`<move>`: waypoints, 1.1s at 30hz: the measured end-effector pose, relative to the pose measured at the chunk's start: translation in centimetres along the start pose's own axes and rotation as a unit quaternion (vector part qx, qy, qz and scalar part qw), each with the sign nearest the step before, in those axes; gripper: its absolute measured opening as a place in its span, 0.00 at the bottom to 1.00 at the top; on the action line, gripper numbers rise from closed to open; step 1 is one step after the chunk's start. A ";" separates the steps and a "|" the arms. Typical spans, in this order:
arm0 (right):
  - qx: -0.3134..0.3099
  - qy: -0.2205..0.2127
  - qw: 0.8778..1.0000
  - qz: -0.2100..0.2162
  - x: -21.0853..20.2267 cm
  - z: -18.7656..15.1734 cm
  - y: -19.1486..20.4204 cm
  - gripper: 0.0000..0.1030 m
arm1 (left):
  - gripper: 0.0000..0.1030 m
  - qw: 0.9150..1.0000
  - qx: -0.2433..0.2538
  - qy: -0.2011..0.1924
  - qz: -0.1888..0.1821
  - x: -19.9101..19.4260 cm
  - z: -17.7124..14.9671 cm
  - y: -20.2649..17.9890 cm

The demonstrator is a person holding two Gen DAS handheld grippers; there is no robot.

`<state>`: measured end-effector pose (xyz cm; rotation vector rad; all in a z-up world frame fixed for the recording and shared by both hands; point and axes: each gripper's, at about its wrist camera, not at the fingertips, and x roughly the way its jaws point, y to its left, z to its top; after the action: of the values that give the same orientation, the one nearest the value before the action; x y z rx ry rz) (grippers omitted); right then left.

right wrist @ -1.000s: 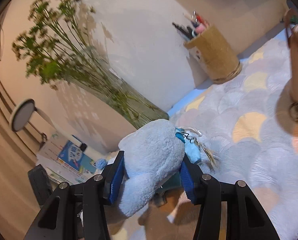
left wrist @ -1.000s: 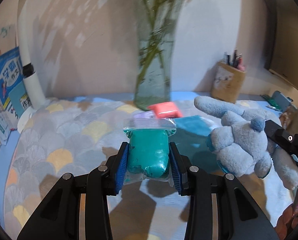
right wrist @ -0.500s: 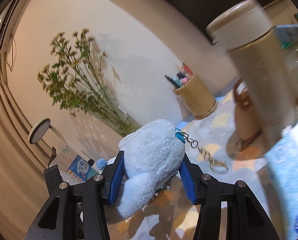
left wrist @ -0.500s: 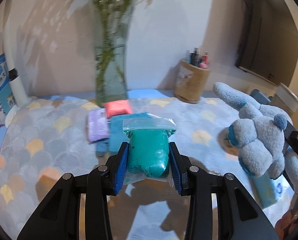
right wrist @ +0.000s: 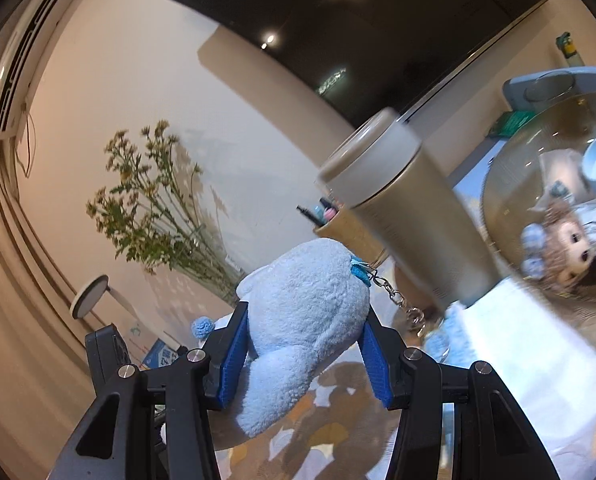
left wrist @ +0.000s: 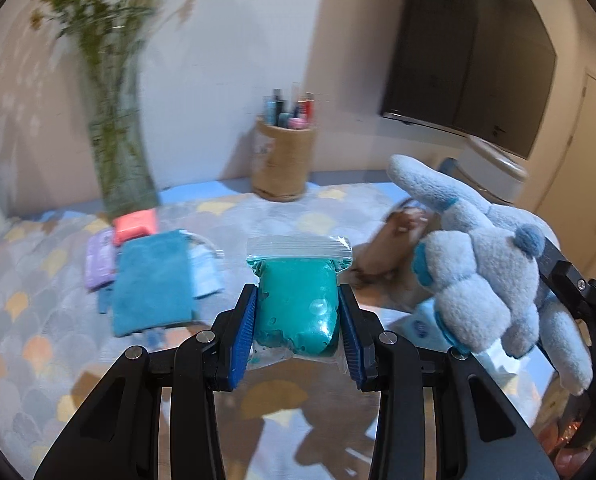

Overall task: Organize soft objects
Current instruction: 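Carry the clay bag and bunny with both tools to the glass bowl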

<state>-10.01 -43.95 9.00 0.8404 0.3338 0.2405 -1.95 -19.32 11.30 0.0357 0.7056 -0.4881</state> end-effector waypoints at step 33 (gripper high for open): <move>0.072 -0.150 0.981 -0.096 -13.6 12.4 -12.4 0.49 | 0.35 0.960 0.171 -0.004 -0.221 1.6 1.7 -21.9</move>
<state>-16.85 -65.00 9.88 0.9647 0.1491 -0.0916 -9.57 -39.77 14.43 0.2043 0.6134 -1.0372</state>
